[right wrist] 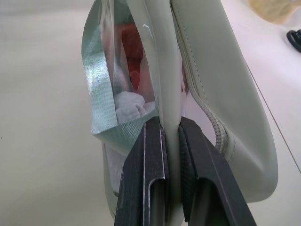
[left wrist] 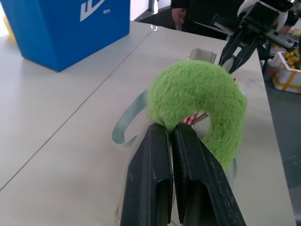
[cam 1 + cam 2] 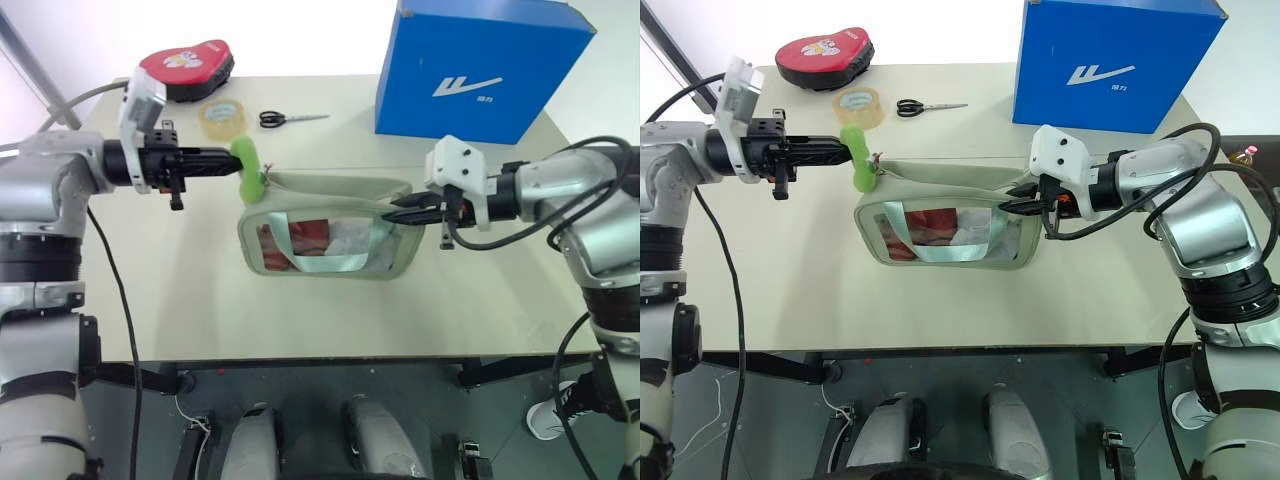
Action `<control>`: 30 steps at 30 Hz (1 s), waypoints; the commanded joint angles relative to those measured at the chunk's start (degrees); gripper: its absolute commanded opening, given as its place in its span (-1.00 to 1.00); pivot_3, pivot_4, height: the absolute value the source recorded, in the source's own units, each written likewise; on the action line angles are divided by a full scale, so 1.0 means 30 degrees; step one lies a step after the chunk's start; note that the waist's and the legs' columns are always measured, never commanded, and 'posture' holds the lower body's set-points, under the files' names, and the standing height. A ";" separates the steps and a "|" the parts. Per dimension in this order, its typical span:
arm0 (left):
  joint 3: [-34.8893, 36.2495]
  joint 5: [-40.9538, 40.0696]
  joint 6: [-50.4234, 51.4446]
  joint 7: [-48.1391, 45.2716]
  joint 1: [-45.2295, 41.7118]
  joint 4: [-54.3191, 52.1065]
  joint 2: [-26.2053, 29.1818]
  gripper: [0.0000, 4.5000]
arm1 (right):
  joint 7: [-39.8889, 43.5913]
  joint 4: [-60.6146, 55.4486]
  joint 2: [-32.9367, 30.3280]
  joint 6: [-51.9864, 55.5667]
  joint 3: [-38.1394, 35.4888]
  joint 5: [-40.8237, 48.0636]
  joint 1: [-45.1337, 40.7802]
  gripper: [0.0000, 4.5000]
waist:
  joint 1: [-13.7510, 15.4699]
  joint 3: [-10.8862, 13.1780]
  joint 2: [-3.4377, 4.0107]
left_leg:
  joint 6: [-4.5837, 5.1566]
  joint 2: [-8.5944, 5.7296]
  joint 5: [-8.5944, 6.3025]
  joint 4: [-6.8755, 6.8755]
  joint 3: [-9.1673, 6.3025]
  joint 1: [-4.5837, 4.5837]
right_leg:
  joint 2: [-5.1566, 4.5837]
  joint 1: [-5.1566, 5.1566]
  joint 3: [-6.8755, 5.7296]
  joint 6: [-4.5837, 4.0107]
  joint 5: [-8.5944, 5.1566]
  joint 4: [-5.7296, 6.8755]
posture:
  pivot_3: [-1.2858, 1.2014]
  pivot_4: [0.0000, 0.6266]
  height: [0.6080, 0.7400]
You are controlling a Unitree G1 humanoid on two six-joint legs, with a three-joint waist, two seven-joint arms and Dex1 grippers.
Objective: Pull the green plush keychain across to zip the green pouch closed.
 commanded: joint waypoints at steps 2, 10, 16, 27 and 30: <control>-0.0819 0.0108 0.0516 -0.0133 -0.1053 -0.0306 -0.0570 -0.97 | -0.0033 -0.0034 0.0273 -0.0315 -0.0010 -0.0082 -0.0221 -1.00 | 0.0060 0.0000 0.0000 | -0.0001 0.0000 0.0000 0.0003 -0.0002 -0.0001 | -0.0002 0.0000 0.0000 0.0000 0.0000 0.0000 | 0.03 -0.52 0.96; -0.2255 0.1012 0.1362 0.0380 -0.1912 -0.0255 -0.1715 -0.97 | 0.0026 0.0093 0.0401 -0.0317 0.0061 -0.0228 -0.0245 -1.00 | 0.0066 0.0000 0.0000 | -0.0001 -0.0005 0.0000 0.0007 -0.0004 0.0000 | -0.0005 0.0009 0.0001 0.0000 0.0000 -0.0001 | 0.03 -0.52 0.96; -0.2149 0.0706 0.1443 -0.0507 -0.2376 -0.0376 -0.1355 0.04 | -0.0045 0.0035 0.0498 -0.0243 0.0076 -0.0264 -0.0184 -1.00 | 0.0036 0.0000 0.0000 | -0.0001 -0.0005 0.0000 0.0006 -0.0010 0.0000 | -0.0003 0.0008 0.0001 0.0000 0.0000 -0.0001 | 0.03 -0.52 0.96; -0.2136 0.1835 -0.0244 -0.1357 -0.2748 0.0631 0.0080 0.97 | -0.0136 0.0140 0.0696 -0.0194 0.0201 -0.0363 -0.0320 -1.00 | 0.0021 0.0000 0.0000 | -0.0002 -0.0001 0.0001 0.0005 -0.0012 0.0002 | 0.0001 0.0008 0.0001 0.0000 0.0000 -0.0001 | 0.03 -0.52 0.96; -0.2090 0.2245 -0.0796 -0.1195 -0.3166 0.1480 0.0058 0.97 | -0.0115 0.0300 0.0783 -0.0239 0.0246 -0.0478 -0.0399 -1.00 | 0.0023 0.0000 0.0000 | -0.0001 -0.0002 0.0001 0.0006 -0.0001 0.0002 | 0.0005 0.0008 0.0000 -0.0001 0.0000 0.0000 | 0.03 -0.52 0.96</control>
